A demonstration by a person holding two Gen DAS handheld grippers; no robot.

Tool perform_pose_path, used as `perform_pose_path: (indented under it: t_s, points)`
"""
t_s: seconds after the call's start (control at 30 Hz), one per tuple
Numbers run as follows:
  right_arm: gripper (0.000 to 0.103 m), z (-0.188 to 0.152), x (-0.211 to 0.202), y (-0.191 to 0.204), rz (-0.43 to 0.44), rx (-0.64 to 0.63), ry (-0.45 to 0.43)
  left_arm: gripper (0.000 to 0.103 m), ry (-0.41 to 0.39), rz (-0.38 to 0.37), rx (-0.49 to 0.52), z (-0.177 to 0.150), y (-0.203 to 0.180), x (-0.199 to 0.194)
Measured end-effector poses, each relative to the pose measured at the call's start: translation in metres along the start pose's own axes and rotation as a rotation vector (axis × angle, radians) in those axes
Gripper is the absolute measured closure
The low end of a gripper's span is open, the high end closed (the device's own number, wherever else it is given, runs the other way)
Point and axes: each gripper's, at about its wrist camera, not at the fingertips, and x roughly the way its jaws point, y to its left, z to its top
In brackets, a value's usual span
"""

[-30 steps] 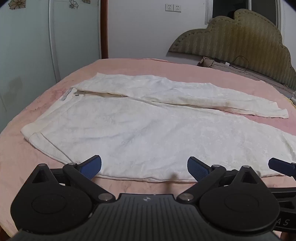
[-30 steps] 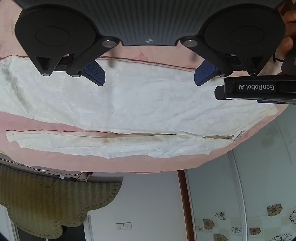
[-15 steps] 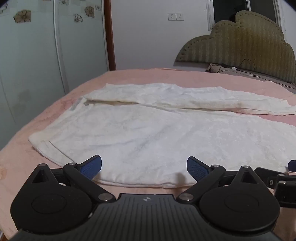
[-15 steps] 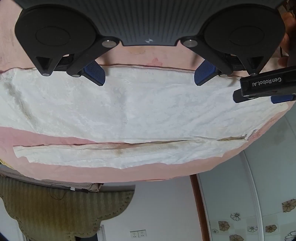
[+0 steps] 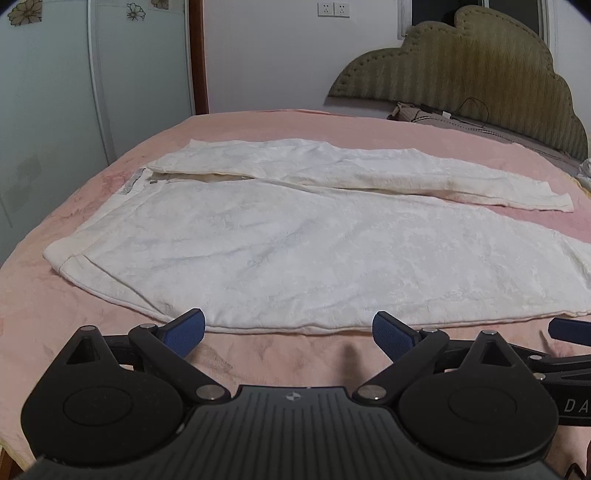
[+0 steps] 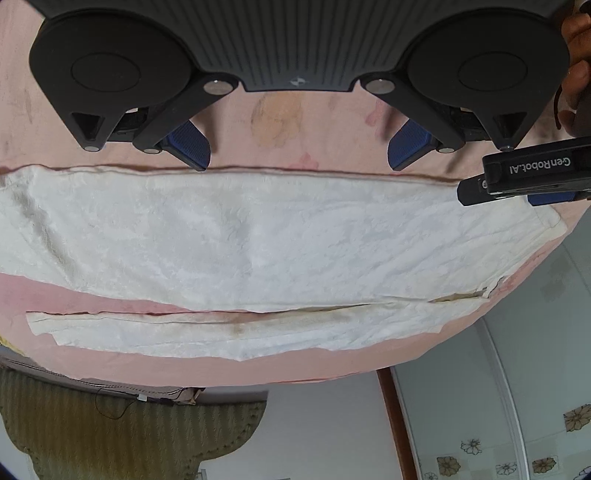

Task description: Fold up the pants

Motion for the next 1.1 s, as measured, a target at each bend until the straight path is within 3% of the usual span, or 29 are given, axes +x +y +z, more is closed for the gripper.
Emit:
perform_pose_path:
  t_s: [0.73,1.1]
  points:
    - [0.0,-0.0017,0.0004,-0.0027,-0.013,-0.015,-0.007,0.002,0.009,0.105,0.001,0.0024,-0.0016,0.0024]
    - [0.0,-0.0023,0.0019,-0.0009,-0.009,-0.012,-0.001,0.002,0.02,0.064,-0.003,0.0005,-0.0013,0.0034]
